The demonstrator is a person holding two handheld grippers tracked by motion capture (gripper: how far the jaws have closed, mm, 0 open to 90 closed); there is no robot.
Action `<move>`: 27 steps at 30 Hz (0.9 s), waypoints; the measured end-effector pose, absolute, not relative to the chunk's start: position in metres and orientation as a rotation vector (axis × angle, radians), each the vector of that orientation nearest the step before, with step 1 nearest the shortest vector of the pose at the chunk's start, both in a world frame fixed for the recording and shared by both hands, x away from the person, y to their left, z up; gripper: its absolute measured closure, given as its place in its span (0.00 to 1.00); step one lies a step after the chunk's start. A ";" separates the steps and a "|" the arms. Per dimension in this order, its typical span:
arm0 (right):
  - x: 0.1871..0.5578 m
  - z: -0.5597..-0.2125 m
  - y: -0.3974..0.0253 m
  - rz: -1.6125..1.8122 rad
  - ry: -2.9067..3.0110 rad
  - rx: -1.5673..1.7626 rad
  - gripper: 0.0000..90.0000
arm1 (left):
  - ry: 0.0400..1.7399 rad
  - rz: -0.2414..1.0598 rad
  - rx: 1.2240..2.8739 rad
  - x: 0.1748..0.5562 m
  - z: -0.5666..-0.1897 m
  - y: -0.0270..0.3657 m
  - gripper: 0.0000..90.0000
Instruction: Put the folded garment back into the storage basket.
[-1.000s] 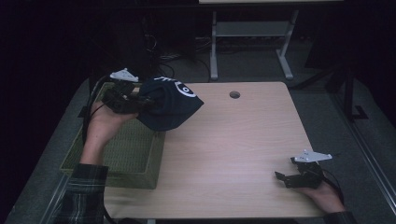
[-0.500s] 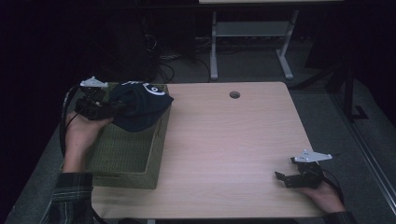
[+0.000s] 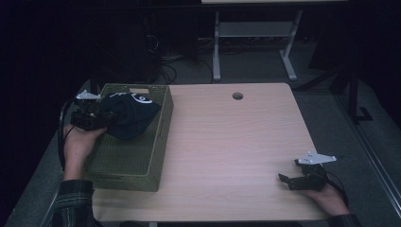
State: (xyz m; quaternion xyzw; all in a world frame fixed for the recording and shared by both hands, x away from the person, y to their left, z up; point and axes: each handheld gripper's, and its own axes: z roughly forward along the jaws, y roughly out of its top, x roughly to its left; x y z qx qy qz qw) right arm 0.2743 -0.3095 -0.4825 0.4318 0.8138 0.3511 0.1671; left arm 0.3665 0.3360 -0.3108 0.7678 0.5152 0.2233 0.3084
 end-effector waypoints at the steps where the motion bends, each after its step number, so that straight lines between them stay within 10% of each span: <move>1: 0.274 -0.482 -0.309 0.999 2.316 1.229 0.11 | 1.362 0.590 2.030 0.366 -0.311 0.336 0.81; 27: 0.274 -0.482 -0.309 0.998 2.310 1.240 0.11 | 1.487 0.464 2.076 0.381 -0.386 0.346 0.79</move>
